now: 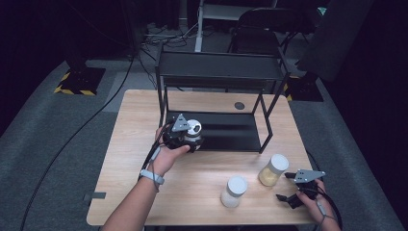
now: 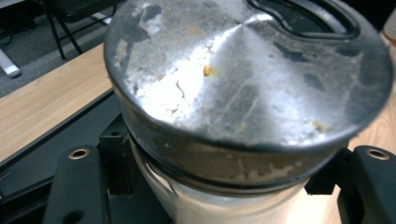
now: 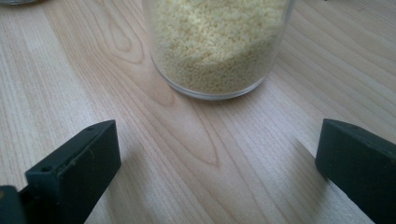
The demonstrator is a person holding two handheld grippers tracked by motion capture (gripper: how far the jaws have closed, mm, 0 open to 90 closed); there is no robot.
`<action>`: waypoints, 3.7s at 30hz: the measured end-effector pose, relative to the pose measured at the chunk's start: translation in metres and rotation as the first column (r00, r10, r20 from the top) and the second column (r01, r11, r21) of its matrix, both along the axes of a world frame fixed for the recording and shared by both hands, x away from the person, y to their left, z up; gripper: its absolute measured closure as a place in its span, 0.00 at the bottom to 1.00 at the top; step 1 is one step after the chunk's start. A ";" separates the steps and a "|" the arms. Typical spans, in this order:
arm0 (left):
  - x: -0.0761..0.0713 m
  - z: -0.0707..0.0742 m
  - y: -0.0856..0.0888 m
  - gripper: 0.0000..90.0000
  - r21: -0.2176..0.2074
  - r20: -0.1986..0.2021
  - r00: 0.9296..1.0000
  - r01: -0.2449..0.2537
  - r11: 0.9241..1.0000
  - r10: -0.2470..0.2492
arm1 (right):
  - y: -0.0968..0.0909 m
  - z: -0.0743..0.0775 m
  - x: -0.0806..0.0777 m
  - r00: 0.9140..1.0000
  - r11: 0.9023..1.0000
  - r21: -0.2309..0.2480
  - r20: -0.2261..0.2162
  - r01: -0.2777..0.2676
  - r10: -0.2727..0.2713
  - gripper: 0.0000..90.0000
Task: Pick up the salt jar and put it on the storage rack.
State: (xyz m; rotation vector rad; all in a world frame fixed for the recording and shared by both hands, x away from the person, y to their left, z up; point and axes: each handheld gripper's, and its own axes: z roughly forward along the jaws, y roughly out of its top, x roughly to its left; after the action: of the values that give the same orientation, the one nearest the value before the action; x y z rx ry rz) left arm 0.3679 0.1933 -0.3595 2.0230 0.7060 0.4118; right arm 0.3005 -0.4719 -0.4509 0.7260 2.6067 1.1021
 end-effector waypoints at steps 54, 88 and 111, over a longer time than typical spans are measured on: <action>0.075 -0.062 -0.020 0.33 0.074 -0.110 0.988 -0.101 0.992 0.109 | 0.000 0.000 0.000 1.000 1.000 0.000 0.000 0.000 0.000 0.00; -0.035 0.010 0.015 0.12 0.077 0.011 0.991 -0.137 0.988 0.136 | 0.001 0.000 -0.001 1.000 1.000 0.000 0.000 0.006 -0.006 0.00; -0.106 -0.003 0.079 0.12 0.083 0.001 0.984 -0.180 0.980 0.181 | 0.002 0.000 -0.003 1.000 1.000 0.000 0.000 0.015 -0.015 0.00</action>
State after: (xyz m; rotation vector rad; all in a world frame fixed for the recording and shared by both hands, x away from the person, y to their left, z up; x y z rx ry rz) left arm 0.2620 0.2722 -0.3620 2.0453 0.8936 0.5478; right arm 0.2973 -0.4701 -0.4509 0.7442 2.5973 1.0983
